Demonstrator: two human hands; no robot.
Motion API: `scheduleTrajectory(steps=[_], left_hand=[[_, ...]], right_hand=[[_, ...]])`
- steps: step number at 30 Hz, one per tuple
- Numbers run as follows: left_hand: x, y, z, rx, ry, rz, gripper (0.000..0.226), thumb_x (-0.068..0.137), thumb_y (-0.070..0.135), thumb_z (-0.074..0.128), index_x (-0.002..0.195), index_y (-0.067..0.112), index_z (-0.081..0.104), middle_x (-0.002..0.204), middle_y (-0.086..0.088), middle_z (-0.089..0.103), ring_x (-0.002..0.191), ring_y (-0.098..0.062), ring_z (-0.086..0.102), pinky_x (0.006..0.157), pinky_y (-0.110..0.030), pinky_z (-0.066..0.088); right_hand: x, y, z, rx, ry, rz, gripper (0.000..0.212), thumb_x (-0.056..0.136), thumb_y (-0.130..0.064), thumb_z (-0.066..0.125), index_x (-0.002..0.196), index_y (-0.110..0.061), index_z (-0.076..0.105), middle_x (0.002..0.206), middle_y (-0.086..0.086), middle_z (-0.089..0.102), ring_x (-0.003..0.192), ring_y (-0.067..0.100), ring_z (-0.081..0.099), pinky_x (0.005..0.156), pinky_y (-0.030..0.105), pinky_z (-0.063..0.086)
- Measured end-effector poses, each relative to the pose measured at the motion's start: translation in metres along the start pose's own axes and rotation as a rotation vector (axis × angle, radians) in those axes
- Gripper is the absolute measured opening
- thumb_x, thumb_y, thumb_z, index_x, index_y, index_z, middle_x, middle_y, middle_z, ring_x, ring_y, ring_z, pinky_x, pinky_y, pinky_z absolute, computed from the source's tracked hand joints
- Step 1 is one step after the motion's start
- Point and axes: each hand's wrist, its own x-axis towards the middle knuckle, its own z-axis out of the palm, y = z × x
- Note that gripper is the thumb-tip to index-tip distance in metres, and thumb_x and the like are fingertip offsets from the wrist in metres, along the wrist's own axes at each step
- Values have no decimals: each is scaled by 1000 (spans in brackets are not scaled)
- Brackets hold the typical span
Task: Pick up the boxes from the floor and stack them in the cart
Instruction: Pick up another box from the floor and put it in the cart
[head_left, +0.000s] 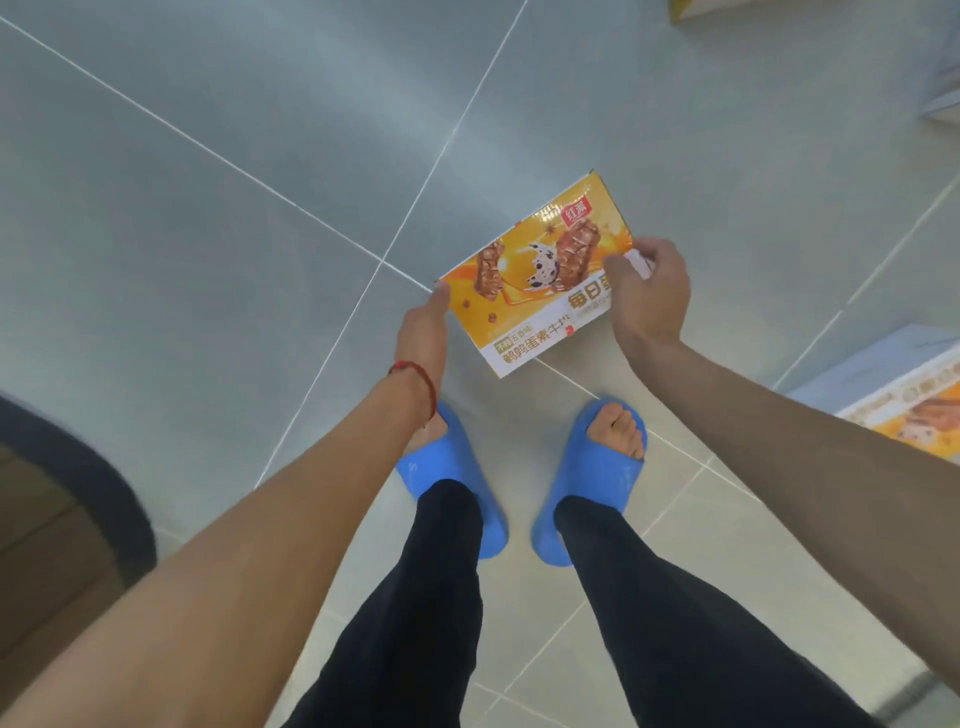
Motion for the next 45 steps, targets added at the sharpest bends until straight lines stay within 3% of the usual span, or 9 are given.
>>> scheduleTrajectory(steps=[8,12,18,22,30,36,40,43,45], left_hand=[[74,-7,41,-331,-36,-19,53,92,70,46,102,23,68,82,3,78,66,-6,74,54,-19,56],[101,-24,54,-490,-67,-79,102,55,74,70,136,15,53,114,-17,73,93,-35,75,76,-56,60],[45,-9,22,-509,-24,-69,88,62,58,71,133,9,53,109,-23,70,83,-34,73,65,-46,60],[-15,-19,-9,-573,-121,-139,91,57,62,78,133,22,50,122,-25,67,100,-43,71,85,-69,52],[-182,14,-71,-638,40,41,37,81,26,65,112,23,44,92,-7,63,70,-21,65,55,-29,51],[-287,22,-123,-666,16,137,55,71,20,58,124,27,46,124,-15,66,95,-30,71,71,-39,58],[-345,18,-154,-599,-49,250,51,85,18,57,134,28,49,119,-7,71,96,-26,74,70,-36,60],[-379,16,-178,-569,-55,301,58,79,32,66,135,28,51,118,-4,71,99,-25,73,75,-39,61],[-398,12,-189,-574,-54,315,60,79,34,71,136,28,50,120,-4,71,104,-27,72,84,-49,61]], right_hand=[[63,23,40,-317,-90,-92,71,84,-65,53,144,-27,48,135,1,59,125,25,55,112,51,37],[54,19,43,-357,-42,-26,77,89,-61,59,150,-20,40,144,6,48,135,29,43,112,48,29],[-6,4,26,-256,-16,90,94,77,-75,63,147,-16,41,143,5,46,135,30,42,111,52,31],[-53,-24,-5,-168,-56,140,87,81,-77,59,148,-24,42,141,4,44,137,28,41,113,51,31],[-167,-101,-73,-53,-121,159,94,67,-84,64,128,-14,53,120,-1,43,124,27,52,109,49,43],[-246,-153,-125,-26,-201,120,95,45,-88,76,105,-16,64,120,9,62,110,23,67,97,46,56],[-303,-186,-163,9,-305,94,89,54,-75,85,110,-13,54,122,12,61,103,18,71,87,40,62],[-342,-199,-186,19,-356,16,46,86,-39,80,106,-16,46,111,2,59,92,6,68,69,15,56],[-362,-201,-199,16,-388,-32,65,82,-42,80,124,-15,38,120,0,56,101,5,66,69,12,54]])
